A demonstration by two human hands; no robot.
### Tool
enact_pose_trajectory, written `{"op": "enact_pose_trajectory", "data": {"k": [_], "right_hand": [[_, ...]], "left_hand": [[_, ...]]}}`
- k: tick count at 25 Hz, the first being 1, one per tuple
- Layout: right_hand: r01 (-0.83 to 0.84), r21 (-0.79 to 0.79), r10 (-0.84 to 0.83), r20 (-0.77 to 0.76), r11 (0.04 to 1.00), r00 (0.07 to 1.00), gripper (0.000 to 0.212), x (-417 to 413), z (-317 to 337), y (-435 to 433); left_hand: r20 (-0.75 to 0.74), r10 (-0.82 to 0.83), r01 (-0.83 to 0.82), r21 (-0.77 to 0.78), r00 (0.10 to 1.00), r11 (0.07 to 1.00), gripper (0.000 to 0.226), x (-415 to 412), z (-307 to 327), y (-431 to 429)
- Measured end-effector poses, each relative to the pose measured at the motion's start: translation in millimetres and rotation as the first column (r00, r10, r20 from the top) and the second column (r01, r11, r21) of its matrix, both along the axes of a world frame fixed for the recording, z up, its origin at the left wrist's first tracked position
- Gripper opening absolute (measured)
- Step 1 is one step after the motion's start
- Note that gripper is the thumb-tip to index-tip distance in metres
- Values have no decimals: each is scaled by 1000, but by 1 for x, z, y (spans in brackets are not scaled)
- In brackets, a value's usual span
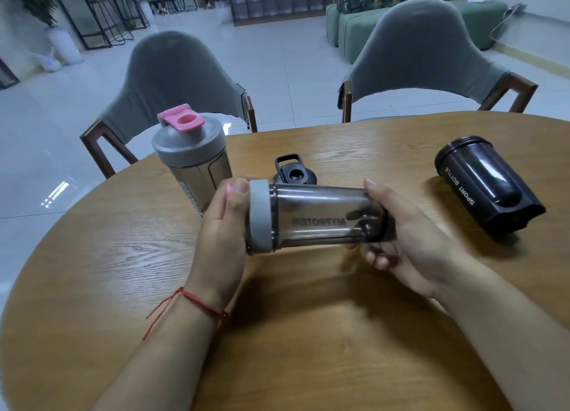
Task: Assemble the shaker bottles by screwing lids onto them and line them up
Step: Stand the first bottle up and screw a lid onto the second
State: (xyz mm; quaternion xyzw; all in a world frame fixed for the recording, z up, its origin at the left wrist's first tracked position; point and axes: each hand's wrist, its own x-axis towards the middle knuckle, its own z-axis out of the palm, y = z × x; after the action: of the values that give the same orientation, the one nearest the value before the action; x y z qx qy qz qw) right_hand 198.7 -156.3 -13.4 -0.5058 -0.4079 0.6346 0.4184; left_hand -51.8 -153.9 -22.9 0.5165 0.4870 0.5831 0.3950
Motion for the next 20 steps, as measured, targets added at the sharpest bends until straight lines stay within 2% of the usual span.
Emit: {"op": "enact_pose_trajectory", "data": {"k": [3,7,10,14,16,20], "right_hand": [[19,17,-19,7,1000,1000,70,2,-4,4],[17,-7,-17,-4,1000,1000,64,1,-14,9],[23,-17,-23,-15,1000,1000,60,-1,-16,10],[67,-1,-67,-25,998,997,53,-5,-15,8],[109,67,-110,3,992,994,52,-9,-13,4],[98,289,-144,140,952,980,56,-6,-9,-3]], "left_hand": [[-20,-11,11,13,1000,1000,41,5,1,-1],[-71,47,-41,83,996,996,43,6,0,-2],[-64,53,-48,77,997,996,43,6,0,-3],[-71,92,-90,27,993,996,56,6,-1,-1],[-92,143,-148,-43,985,988,66,7,1,1],[-75,190,-200,-181,979,963,65,11,5,1]]}}
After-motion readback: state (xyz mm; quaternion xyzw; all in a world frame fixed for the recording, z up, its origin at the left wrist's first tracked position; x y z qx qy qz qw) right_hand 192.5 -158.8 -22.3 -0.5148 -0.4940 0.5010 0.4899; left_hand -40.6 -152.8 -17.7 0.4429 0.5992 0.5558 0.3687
